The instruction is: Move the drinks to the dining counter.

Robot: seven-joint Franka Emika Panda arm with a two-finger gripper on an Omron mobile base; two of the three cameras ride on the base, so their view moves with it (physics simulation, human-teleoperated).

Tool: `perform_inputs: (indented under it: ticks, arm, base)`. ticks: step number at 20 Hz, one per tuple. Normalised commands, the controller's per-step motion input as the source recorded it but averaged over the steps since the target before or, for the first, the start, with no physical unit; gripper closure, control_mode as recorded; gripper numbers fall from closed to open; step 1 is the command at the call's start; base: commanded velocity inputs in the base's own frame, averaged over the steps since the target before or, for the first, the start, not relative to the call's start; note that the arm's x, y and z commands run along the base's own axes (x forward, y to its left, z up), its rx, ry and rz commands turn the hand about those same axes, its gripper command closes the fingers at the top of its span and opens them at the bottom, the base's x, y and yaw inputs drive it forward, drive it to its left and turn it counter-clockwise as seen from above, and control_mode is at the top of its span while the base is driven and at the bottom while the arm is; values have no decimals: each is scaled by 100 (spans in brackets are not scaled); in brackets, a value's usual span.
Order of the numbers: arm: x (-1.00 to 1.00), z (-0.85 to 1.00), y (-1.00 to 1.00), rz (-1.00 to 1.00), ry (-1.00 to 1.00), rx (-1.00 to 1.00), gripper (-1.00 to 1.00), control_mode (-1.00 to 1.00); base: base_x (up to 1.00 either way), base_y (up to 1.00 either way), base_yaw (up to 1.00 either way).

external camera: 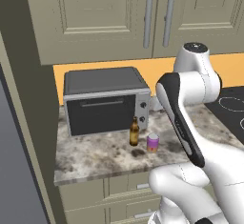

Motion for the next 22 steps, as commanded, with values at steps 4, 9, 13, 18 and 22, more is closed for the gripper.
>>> perform_inputs:
  ticks: [4, 9, 13, 18, 22]
  arm:
    - [-38, -9, 0, 4, 2, 0, -100, -100]
    - [-15, -22, 0, 4, 5, 0, -100, -100]
    - [-1, -33, 0, 4, 7, 0, -100, -100]
    - [0, -32, 0, 6, 4, 0, -100, -100]
    - [1, -25, 0, 8, 4, 0, -100, -100]
  base:
    - [0, 0, 0]
    - [0, 0, 0]
    - [0, 0, 0]
    - [0, 0, 0]
    - [0, 0, 0]
